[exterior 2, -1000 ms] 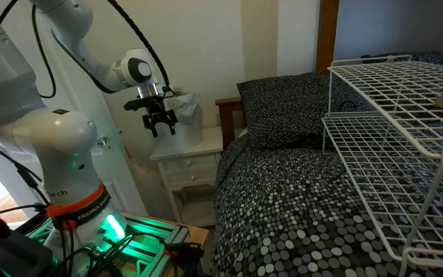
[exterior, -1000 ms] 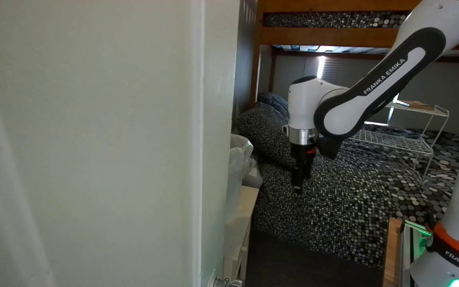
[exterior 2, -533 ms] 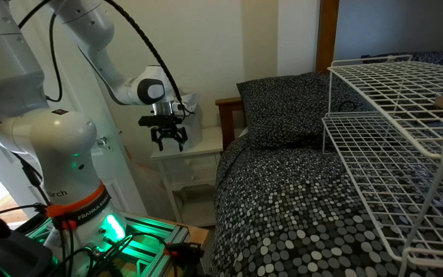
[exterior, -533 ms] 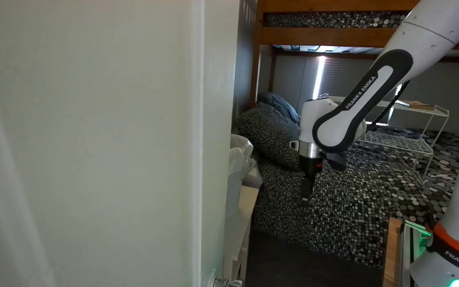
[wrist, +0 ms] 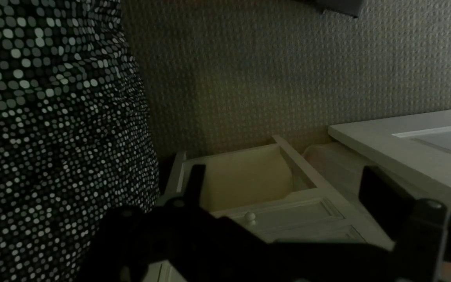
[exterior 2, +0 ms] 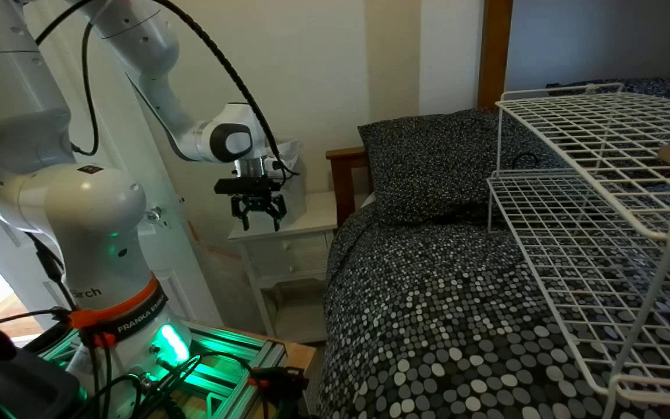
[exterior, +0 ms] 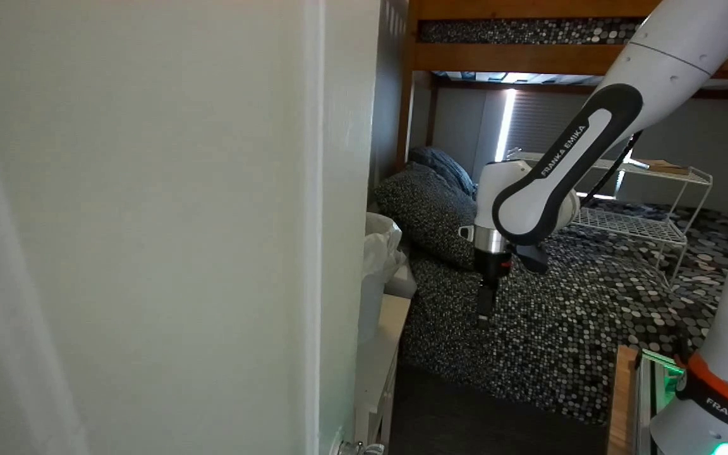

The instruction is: Open the bottom drawer

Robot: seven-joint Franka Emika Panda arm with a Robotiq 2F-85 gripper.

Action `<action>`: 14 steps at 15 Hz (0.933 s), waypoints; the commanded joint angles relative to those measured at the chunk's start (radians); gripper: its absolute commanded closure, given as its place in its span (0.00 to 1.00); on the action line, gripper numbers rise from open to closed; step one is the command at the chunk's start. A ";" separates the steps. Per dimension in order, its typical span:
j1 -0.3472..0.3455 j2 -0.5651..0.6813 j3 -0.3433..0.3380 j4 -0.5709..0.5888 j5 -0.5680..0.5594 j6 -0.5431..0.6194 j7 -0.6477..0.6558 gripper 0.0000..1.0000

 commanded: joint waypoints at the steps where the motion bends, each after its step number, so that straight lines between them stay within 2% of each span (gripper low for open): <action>1: -0.002 0.041 0.012 0.002 0.035 0.051 -0.018 0.00; 2: 0.001 0.061 0.014 0.000 0.047 0.083 -0.029 0.00; 6: -0.007 0.210 0.058 -0.010 0.073 0.339 -0.009 0.00; 8: -0.037 0.299 0.112 -0.008 0.085 0.485 0.007 0.00; 10: -0.108 0.390 0.198 0.012 0.052 0.584 0.040 0.00; 14: -0.100 0.571 0.159 0.072 -0.085 0.742 0.121 0.00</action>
